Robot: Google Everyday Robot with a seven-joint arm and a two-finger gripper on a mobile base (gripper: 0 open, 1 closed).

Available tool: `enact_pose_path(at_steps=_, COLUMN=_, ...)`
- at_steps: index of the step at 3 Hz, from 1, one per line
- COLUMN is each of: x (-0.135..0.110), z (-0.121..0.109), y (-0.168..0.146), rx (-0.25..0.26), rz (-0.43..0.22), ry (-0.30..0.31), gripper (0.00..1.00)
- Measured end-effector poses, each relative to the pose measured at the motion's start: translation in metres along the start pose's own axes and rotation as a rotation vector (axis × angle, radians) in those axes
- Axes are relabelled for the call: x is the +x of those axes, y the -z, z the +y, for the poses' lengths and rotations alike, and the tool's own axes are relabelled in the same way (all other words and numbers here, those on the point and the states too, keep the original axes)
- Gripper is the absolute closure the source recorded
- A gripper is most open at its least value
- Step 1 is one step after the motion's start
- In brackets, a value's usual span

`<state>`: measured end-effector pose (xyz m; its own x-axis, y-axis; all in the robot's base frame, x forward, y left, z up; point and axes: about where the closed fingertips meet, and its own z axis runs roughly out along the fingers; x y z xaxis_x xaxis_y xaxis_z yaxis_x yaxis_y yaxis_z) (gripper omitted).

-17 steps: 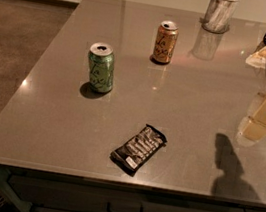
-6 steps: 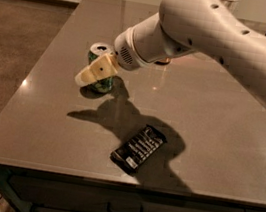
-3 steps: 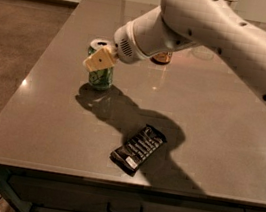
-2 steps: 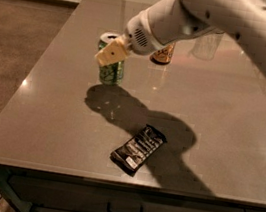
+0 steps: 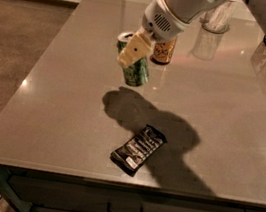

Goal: Knock green can over

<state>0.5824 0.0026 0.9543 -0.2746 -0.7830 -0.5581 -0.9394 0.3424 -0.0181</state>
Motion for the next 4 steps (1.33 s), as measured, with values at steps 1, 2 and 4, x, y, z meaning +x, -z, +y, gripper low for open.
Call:
enact_pose_path(at_steps=1, x=0.031, z=0.006, y=0.008, rx=-0.005, rz=0.186, ry=0.061, gripper=1.0)
enact_pose_path(at_steps=2, x=0.049, z=0.006, y=0.008, rx=0.018, rz=0.338, ry=0.106, gripper=1.0)
enact_pose_path(at_steps=4, x=0.052, z=-0.004, y=-0.021, rx=0.01, rz=0.522, ry=0.198, gripper=0.51)
